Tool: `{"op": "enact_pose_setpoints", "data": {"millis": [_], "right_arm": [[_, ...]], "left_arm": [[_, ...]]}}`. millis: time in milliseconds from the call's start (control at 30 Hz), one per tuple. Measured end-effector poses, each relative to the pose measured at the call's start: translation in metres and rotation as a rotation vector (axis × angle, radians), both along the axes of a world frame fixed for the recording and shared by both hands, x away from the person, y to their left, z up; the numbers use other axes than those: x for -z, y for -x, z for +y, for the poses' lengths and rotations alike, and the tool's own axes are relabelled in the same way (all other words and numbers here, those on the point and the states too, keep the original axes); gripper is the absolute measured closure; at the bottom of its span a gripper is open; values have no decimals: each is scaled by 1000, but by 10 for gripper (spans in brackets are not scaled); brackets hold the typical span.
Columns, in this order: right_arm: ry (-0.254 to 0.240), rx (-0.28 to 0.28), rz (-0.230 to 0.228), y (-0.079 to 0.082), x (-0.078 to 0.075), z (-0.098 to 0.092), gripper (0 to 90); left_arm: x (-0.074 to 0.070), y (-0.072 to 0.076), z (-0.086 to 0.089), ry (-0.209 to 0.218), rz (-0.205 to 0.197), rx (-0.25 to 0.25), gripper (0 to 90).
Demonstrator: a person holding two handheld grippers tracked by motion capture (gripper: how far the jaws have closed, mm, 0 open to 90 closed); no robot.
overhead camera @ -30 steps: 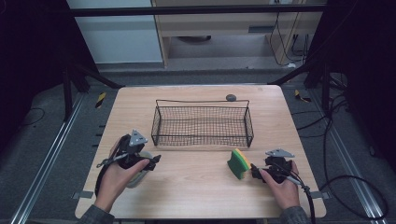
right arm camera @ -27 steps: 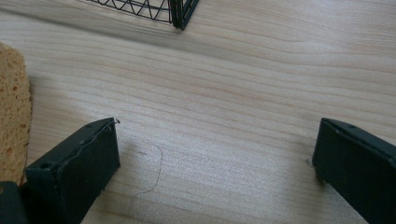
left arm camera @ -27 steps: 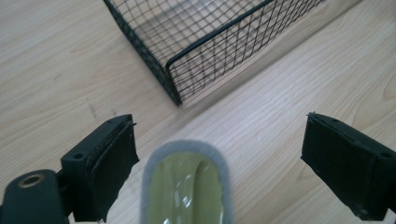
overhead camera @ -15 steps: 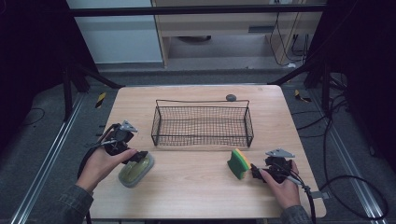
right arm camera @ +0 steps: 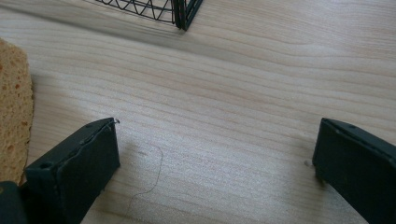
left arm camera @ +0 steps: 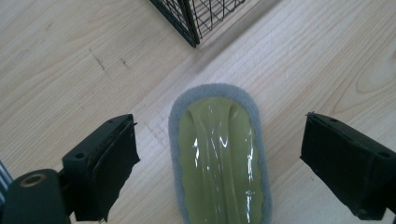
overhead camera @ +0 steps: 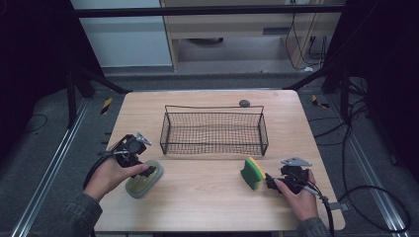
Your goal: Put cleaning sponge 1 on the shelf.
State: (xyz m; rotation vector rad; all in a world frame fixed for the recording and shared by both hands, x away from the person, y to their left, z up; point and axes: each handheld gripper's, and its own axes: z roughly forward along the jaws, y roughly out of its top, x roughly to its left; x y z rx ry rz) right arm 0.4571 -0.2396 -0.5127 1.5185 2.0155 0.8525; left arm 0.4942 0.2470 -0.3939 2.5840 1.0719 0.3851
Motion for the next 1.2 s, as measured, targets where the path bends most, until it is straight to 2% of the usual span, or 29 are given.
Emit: {"op": "enact_pose_setpoints", "data": {"millis": [100,167,233,300,533,733,867,933,1033,1200], "right_arm": [[9,-8,9,-1,-1,0,7],[7,-6,7,-1,-1,0,8],[7,-5,7,-1,-1,0,7],[7,-7,10,-2,-1,0,7],[4,-18,9,-4,-1,1,6],[3,-16,5,-3,0,1,7],[3,-17,5,-3,0,1,7],[3,-19,5,-3,0,1,7],[4,-23,6,-4,-1,1,7],[3,-23,6,-3,-1,1,7]], "left_arm": [[-1,3,1,-4,18,-1,155],[-2,8,2,-13,55,-1,194],[-1,10,3,-21,70,-10,237],[4,8,5,-23,109,-15,275],[17,-4,10,-51,186,-44,405],[22,-5,8,-74,209,-48,469],[26,-7,6,-70,220,-53,523],[31,-10,5,-80,246,-46,536],[34,-12,4,-95,248,-48,555],[35,-15,6,-91,254,-51,602]]}}
